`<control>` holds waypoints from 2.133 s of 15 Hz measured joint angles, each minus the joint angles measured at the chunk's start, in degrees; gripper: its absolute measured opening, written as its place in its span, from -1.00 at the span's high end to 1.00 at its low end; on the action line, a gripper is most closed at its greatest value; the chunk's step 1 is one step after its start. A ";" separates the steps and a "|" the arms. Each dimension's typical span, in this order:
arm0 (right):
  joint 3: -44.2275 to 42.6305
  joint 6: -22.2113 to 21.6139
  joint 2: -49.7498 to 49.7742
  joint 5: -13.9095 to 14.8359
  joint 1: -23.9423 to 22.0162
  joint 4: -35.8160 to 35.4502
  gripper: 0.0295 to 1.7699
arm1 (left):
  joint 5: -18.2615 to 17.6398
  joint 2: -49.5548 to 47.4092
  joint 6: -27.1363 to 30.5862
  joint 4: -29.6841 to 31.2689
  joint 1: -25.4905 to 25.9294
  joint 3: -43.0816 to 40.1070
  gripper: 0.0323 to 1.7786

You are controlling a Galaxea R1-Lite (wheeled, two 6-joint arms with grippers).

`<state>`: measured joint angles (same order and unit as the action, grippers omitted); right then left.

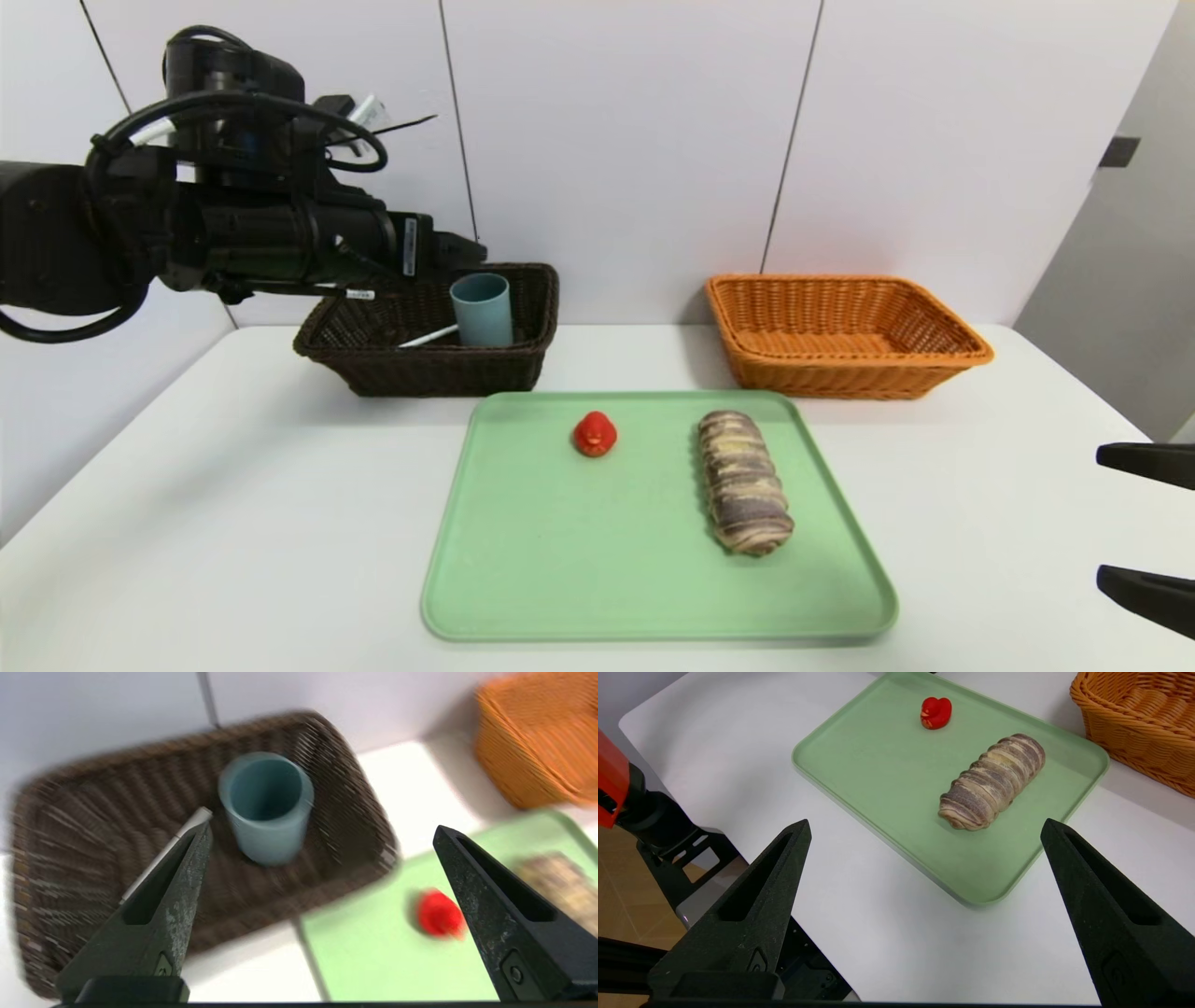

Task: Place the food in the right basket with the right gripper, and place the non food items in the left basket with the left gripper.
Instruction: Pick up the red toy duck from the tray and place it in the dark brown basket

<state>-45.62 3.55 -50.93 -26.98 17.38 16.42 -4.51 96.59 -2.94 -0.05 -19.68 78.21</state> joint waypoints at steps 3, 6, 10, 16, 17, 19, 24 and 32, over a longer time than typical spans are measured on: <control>0.00 0.00 -0.11 -0.06 0.00 0.00 -0.92 | 2.28 -3.36 -4.72 -2.10 -7.97 -4.77 -0.89; 0.02 0.02 -0.20 -0.09 0.00 0.00 -0.92 | 9.85 -3.25 -8.58 -3.00 -16.40 -6.89 -0.90; 0.13 -0.05 -0.11 0.00 0.00 0.06 -0.92 | 21.21 2.06 -14.36 -3.11 -24.33 -7.05 -0.90; 1.02 -0.09 0.17 -0.02 0.00 -0.05 -0.92 | 26.15 11.11 -20.02 -2.32 -29.09 -4.75 -0.90; 1.22 -0.07 0.35 -0.02 0.00 -0.05 -0.92 | 27.09 12.62 -20.65 -2.29 -29.14 -3.88 -0.90; 1.74 -0.07 0.74 0.00 0.00 -0.06 -0.92 | 29.04 15.70 -21.26 -2.26 -29.16 -2.17 -0.90; 2.34 -0.16 1.65 0.09 -0.22 0.15 -0.92 | 29.78 21.53 -21.13 -2.21 -27.92 1.48 -0.90; 3.06 -0.16 2.12 0.17 -0.29 -0.05 -0.92 | 29.67 26.27 -20.70 -2.34 -24.28 4.47 -0.90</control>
<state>-42.56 3.39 -48.81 -26.81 17.09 16.37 25.16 122.86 -23.64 -2.39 -43.96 82.69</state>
